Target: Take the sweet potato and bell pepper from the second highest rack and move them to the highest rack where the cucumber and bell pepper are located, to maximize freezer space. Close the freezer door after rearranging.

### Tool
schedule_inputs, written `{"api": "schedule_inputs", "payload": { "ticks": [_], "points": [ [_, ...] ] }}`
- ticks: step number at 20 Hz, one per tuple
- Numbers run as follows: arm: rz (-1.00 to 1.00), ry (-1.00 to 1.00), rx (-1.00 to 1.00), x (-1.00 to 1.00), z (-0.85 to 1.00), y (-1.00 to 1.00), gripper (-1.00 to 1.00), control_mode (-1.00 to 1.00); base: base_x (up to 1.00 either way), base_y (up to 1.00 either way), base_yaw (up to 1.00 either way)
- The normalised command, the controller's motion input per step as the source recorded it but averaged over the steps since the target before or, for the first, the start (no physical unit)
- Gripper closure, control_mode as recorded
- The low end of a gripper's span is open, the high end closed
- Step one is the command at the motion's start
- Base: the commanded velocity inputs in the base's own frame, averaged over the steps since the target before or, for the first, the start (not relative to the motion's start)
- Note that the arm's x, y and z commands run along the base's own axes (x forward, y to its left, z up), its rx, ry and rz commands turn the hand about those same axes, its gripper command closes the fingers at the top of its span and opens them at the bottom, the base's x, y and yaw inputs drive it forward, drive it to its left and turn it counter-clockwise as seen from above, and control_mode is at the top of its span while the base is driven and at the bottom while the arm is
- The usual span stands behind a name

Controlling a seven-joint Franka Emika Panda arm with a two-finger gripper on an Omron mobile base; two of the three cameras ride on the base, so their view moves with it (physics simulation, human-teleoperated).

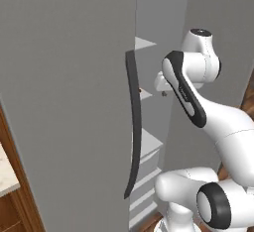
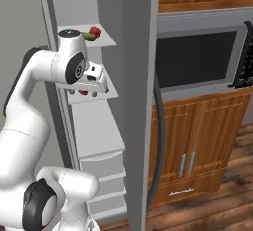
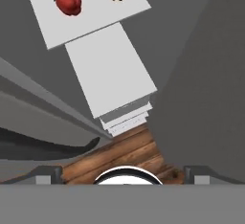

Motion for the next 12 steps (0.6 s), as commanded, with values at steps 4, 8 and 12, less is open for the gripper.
{"api": "schedule_inputs", "payload": {
  "ticks": [4, 8, 12],
  "points": [
    [0.00, 0.00, 0.00, 0.00, 0.00, 0.00, -1.00, 1.00, 0.47, 0.12, -0.01],
    [0.00, 0.00, 0.00, 0.00, 0.00, 0.00, -1.00, 1.00, 0.50, -0.04, 0.00],
    [0.00, 0.00, 0.00, 0.00, 0.00, 0.00, -1.00, 1.00, 0.44, -0.07, 0.01]
  ]
}}
